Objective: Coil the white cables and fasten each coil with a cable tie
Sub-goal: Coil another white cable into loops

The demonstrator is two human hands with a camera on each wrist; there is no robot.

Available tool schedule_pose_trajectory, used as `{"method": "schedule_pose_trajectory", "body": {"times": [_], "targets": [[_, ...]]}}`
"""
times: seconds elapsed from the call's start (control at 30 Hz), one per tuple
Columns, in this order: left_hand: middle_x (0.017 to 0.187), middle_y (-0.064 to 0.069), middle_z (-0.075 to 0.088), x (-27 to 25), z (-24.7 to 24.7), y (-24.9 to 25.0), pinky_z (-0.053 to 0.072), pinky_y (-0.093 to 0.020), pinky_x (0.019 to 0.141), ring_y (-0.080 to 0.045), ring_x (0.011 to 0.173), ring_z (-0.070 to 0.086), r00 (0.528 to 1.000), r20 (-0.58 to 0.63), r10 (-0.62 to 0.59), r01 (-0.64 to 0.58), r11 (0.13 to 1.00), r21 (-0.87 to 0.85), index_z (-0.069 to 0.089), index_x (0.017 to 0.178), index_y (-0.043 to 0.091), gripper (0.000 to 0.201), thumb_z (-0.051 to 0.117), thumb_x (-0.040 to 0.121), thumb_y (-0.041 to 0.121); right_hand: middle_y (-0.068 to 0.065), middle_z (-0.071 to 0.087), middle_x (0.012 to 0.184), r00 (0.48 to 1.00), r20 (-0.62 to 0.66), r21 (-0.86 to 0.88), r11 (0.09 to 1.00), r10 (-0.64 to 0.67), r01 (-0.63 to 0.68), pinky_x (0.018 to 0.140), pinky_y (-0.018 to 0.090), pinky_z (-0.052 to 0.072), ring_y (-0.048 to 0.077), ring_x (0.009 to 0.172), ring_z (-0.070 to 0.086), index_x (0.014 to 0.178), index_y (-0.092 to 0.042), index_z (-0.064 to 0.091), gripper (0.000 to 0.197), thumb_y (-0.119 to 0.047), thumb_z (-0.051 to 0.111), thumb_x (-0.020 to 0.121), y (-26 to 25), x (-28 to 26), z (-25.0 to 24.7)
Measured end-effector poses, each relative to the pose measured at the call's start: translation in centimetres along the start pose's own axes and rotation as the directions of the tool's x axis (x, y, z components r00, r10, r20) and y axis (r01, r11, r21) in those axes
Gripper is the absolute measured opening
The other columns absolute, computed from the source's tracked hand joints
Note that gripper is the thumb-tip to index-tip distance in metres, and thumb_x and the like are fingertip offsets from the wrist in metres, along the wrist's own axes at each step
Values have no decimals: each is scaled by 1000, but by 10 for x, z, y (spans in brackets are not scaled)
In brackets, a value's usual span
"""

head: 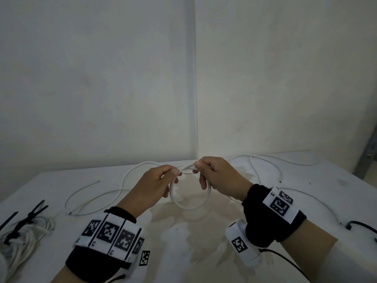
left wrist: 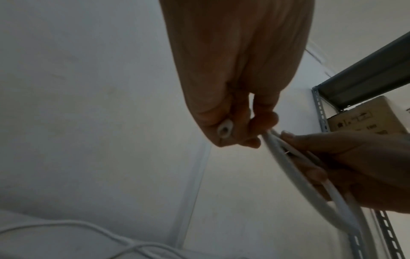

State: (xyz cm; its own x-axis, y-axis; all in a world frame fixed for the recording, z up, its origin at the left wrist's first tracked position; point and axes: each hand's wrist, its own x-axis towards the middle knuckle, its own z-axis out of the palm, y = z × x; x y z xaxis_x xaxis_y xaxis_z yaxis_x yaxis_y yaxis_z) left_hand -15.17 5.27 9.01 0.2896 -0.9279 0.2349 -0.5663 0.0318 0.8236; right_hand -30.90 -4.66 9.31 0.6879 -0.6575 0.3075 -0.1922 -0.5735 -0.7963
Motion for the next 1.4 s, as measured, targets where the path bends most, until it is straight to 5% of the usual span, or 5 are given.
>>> {"method": "schedule_pose_trajectory", "body": {"times": [0.3,0.47,0.87,1.2,1.4], "targets": [[62,13,59,5,6,3,35,-8,49,7,49,49,985,-121,125,-118,991,62,69,89,15,14,59,88,25,-4,61,55,1000,-8,101,995,22,-22,48,15,33,5,44,36,79,-15,56,27,-23,39,99,-2,2,-4],[79,5,69,4,7,-1,40,-21,65,-9,70,58,976,-202,87,-81,996,39,70,79,21,11,65,83,29,4,62,69,998,3,180,982,61,-60,42,13,31,2,36,35,79,-11,59,29,-18,39,99,-5,1,-3],[66,4,58,0,7,8,39,-9,48,1,49,53,980,-184,76,-62,995,79,65,84,16,17,52,92,23,-7,54,50,992,-119,-65,997,-40,33,49,9,35,-3,44,47,68,-18,55,29,-25,47,95,-1,9,-1],[65,0,68,-9,-8,7,53,-15,59,-6,59,63,989,18,-147,142,904,-404,67,88,6,10,59,85,2,17,61,64,961,-260,-162,985,-99,57,60,30,39,23,61,51,71,-5,58,31,-25,51,93,6,9,8],[72,8,63,-7,14,0,47,-18,61,-4,59,57,986,-161,-41,-7,957,-289,61,75,11,15,74,72,5,-8,50,53,962,-254,-133,989,-101,69,57,21,37,6,52,45,59,-26,46,34,-24,52,93,5,8,11]]}}
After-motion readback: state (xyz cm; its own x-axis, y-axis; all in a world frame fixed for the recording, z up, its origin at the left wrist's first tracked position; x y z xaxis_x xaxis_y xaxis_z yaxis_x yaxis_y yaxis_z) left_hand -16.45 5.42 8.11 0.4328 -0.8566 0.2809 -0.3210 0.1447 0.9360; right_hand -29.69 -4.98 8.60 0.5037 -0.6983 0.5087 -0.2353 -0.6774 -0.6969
